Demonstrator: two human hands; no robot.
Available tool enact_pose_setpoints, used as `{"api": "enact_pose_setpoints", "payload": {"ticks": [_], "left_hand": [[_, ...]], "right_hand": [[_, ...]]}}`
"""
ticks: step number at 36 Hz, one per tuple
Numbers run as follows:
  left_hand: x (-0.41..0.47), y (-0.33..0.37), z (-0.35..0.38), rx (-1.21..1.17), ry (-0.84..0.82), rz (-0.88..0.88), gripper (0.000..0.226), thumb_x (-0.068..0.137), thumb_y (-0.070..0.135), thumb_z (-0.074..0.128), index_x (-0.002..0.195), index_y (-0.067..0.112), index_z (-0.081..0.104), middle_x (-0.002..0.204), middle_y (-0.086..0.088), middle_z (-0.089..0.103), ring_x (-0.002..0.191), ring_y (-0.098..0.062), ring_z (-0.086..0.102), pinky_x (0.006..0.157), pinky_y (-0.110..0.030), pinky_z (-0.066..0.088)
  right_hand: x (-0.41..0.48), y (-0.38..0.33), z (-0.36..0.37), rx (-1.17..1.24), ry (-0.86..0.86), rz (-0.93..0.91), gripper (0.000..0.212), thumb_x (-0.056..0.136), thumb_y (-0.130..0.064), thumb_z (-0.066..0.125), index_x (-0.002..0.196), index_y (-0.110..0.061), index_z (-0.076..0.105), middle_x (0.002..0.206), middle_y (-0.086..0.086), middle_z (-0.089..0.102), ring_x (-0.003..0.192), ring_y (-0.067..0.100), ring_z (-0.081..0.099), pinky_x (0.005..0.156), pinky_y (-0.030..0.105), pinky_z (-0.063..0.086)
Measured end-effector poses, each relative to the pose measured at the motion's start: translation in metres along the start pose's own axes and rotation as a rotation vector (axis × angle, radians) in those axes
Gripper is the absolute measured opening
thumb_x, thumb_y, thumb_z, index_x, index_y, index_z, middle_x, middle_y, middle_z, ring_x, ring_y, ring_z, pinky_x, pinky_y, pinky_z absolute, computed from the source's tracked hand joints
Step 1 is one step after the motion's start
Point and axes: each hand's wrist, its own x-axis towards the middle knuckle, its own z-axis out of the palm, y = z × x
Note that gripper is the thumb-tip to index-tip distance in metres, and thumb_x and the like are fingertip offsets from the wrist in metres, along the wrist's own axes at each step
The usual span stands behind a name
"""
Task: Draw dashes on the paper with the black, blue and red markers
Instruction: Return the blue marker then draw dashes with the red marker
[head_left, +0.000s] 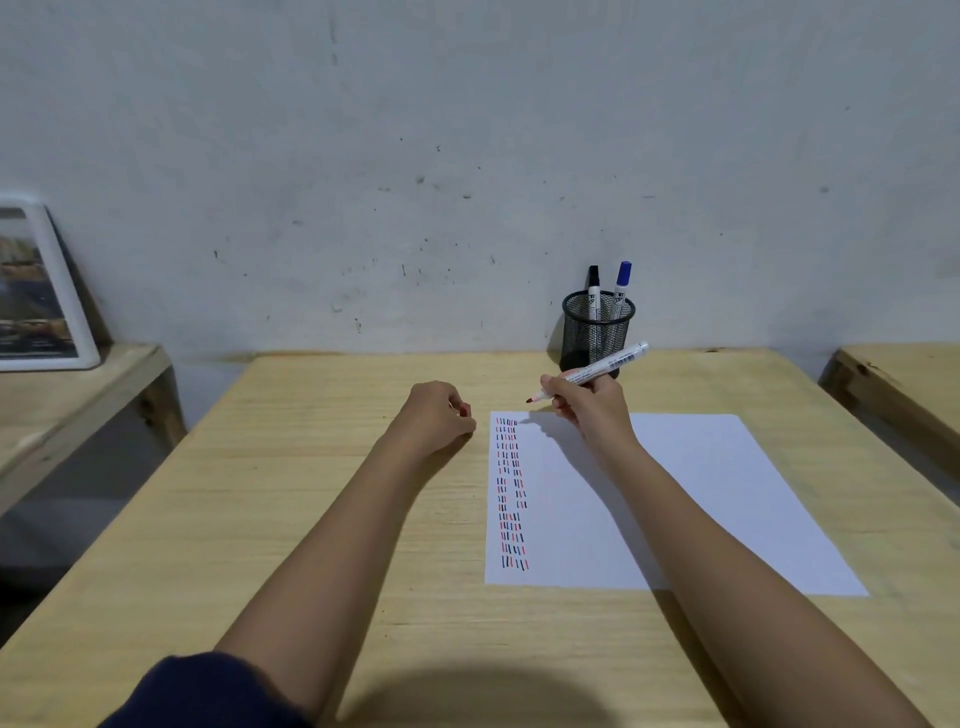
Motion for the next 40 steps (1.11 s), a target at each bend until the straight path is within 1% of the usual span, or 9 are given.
{"api": "enact_pose_setpoints", "payload": {"ticks": [3,7,12,16,19,23,32,37,40], "left_hand": [[-0.007,-0.001,0.003,-0.033,0.098,0.025,0.033,0.083,0.017,0.061,0.112,0.002,0.059,0.101,-0.013,0.057,0.085,-0.016,0.049,0.073,-0.025,0.038],[-0.032,0.006,0.010,-0.094,0.233,0.161,0.028,0.087,0.018,0.056,0.112,0.004,0.059,0.096,-0.004,0.051,0.083,-0.015,0.050,0.075,-0.022,0.037],[-0.053,-0.002,0.029,-0.042,0.029,0.344,0.026,0.089,0.028,0.055,0.108,0.010,0.060,0.100,-0.001,0.058,0.096,-0.015,0.053,0.088,-0.025,0.040],[-0.051,-0.009,0.039,0.093,-0.082,0.405,0.014,0.092,0.036,0.048,0.089,0.022,0.046,0.090,0.005,0.047,0.094,-0.018,0.047,0.078,-0.027,0.035],[-0.050,-0.013,0.044,0.153,-0.104,0.390,0.033,0.093,0.042,0.040,0.106,0.014,0.053,0.117,-0.007,0.055,0.116,-0.022,0.047,0.096,-0.035,0.041],[-0.054,-0.013,0.046,0.166,-0.087,0.385,0.047,0.096,0.037,0.039,0.133,0.009,0.045,0.147,-0.005,0.039,0.139,-0.017,0.029,0.112,-0.030,0.027],[-0.052,-0.013,0.048,0.179,-0.074,0.392,0.049,0.097,0.036,0.040,0.137,0.009,0.042,0.150,-0.003,0.035,0.140,-0.019,0.028,0.111,-0.028,0.025],[-0.050,-0.016,0.049,0.171,-0.086,0.388,0.047,0.096,0.039,0.040,0.130,0.008,0.047,0.141,-0.005,0.044,0.134,-0.022,0.036,0.108,-0.036,0.034],[-0.050,-0.015,0.048,0.169,-0.085,0.378,0.046,0.096,0.039,0.040,0.129,0.009,0.048,0.141,-0.004,0.044,0.134,-0.021,0.036,0.109,-0.036,0.034]], "right_hand": [[-0.003,-0.003,0.000,0.024,0.017,-0.004,0.021,0.084,-0.011,0.066,0.097,-0.004,0.051,0.077,0.011,0.063,0.055,0.013,0.056,0.047,0.016,0.048],[-0.007,-0.004,0.004,0.040,0.027,-0.027,0.016,0.087,-0.007,0.062,0.098,-0.003,0.051,0.070,0.013,0.061,0.051,0.012,0.059,0.048,0.017,0.051],[-0.008,0.009,0.015,0.050,0.088,-0.014,0.026,0.074,-0.004,0.072,0.081,-0.011,0.048,0.065,0.007,0.056,0.058,0.021,0.058,0.062,0.031,0.053],[-0.010,0.010,0.024,0.016,0.113,-0.013,0.027,0.076,-0.002,0.070,0.079,-0.012,0.046,0.065,0.006,0.053,0.053,0.015,0.055,0.056,0.028,0.052],[-0.007,0.007,0.029,0.013,0.105,-0.017,0.023,0.082,0.000,0.063,0.090,-0.006,0.043,0.069,0.006,0.047,0.055,0.014,0.049,0.048,0.017,0.048],[-0.002,0.009,0.034,-0.140,0.080,-0.083,0.020,0.085,0.001,0.057,0.094,-0.005,0.041,0.072,0.003,0.041,0.059,0.011,0.043,0.052,0.013,0.047],[-0.001,0.012,0.035,-0.277,0.088,-0.107,0.033,0.084,0.005,0.055,0.070,-0.017,0.033,0.066,0.002,0.033,0.053,0.008,0.036,0.043,0.008,0.040],[-0.002,0.011,0.034,-0.276,0.079,-0.122,0.024,0.084,0.006,0.054,0.081,-0.008,0.035,0.065,0.004,0.032,0.037,-0.003,0.038,0.038,0.005,0.033],[-0.003,0.010,0.034,-0.318,0.072,-0.135,0.022,0.085,0.004,0.055,0.085,-0.006,0.036,0.065,0.003,0.034,0.043,0.001,0.040,0.038,0.005,0.033]]}}
